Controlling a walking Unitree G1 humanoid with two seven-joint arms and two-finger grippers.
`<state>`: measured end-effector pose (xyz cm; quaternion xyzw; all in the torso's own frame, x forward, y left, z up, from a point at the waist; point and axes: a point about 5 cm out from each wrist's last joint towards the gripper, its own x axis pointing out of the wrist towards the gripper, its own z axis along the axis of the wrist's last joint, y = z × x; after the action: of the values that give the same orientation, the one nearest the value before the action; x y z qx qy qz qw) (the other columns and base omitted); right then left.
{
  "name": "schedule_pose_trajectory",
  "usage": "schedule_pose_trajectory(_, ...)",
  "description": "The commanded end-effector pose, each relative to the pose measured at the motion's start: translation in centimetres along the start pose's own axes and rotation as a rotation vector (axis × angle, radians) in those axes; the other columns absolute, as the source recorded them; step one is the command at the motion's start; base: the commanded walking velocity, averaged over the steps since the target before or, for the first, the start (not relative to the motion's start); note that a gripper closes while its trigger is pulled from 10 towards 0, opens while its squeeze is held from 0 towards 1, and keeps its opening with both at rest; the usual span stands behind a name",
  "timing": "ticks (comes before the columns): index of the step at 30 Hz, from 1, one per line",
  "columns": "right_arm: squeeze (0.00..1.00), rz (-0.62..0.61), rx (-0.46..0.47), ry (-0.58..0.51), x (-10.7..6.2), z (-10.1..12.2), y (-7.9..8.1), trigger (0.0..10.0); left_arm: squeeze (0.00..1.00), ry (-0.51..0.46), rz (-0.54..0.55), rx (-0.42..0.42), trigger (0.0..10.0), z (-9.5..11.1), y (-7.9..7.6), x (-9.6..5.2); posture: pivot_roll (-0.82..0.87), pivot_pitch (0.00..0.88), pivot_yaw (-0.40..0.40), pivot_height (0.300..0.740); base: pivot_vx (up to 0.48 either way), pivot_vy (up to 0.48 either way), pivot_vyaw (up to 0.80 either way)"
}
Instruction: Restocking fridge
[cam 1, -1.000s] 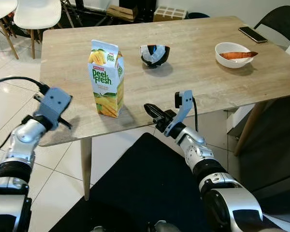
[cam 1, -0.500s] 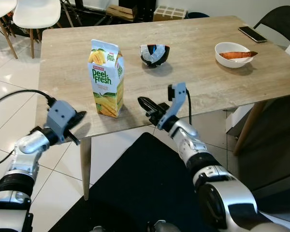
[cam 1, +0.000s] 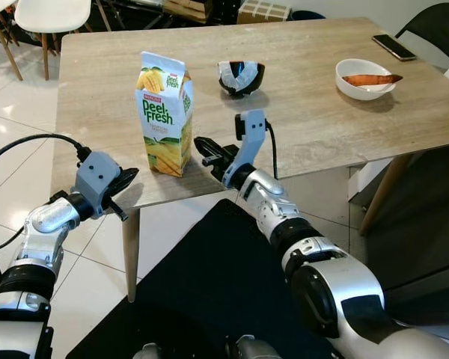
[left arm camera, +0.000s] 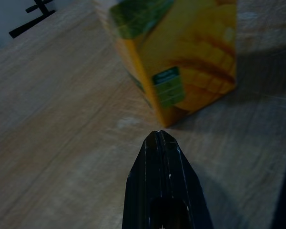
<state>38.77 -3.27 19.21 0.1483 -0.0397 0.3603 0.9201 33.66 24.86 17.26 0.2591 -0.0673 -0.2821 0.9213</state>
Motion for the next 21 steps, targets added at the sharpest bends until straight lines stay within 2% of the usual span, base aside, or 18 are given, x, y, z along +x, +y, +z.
schedule_pose_trajectory(1, 0.0, -0.006, 0.006, 0.005, 0.1, -0.2, 0.2, 10.0, 0.0, 0.039, -0.005, 0.019, 10.0, -0.3, 0.5, -0.5, -0.05, 0.231, -0.064, 0.74, 0.0, 0.0, 0.0)
schedule_pose_trajectory(5, 0.0, 0.014, 0.038, -0.011, 0.6, -0.3, 1.0, 10.0, 0.0, 0.026, 0.006, 0.04, 10.0, 0.4, 1.4, 0.6, -0.05, 0.24, -0.06, 0.74, 0.0, 0.0, 0.0)
schedule_pose_trajectory(11, 0.0, 0.044, 0.051, -0.013, 0.5, -0.6, 1.3, 10.0, 0.0, 0.005, 0.001, 0.038, 10.0, 1.1, 1.5, 1.4, -0.05, 0.238, -0.061, 0.74, 0.0, 0.0, 0.0)
schedule_pose_trajectory(14, 0.0, 0.101, 0.061, -0.004, 0.1, -1.2, 1.4, 10.0, 0.0, -0.01, -0.025, 0.036, 10.0, 1.6, 1.3, 2.5, -0.06, 0.234, -0.057, 0.74, 0.0, 0.0, 0.0)
schedule_pose_trajectory(16, 0.0, 0.101, 0.061, -0.004, 0.1, -1.2, 1.4, 10.0, 0.0, -0.01, -0.025, 0.036, 10.0, 1.6, 1.3, 2.5, -0.06, 0.234, -0.057, 0.74, 0.0, 0.0, 0.0)
schedule_pose_trajectory(17, 0.0, 0.138, 0.065, 0.004, -0.4, -1.8, 1.3, 10.0, 0.0, -0.015, -0.04, 0.037, 10.0, 2.0, 1.1, 3.1, -0.06, 0.23, -0.052, 0.74, 0.0, 0.0, 0.0)
schedule_pose_trajectory(21, 0.0, 0.18, 0.072, 0.008, -1.0, -2.2, 1.3, 10.0, 0.0, -0.022, -0.048, 0.034, 10.0, 2.3, 1.1, 3.7, -0.07, 0.225, -0.047, 0.74, 0.0, 0.0, 0.0)
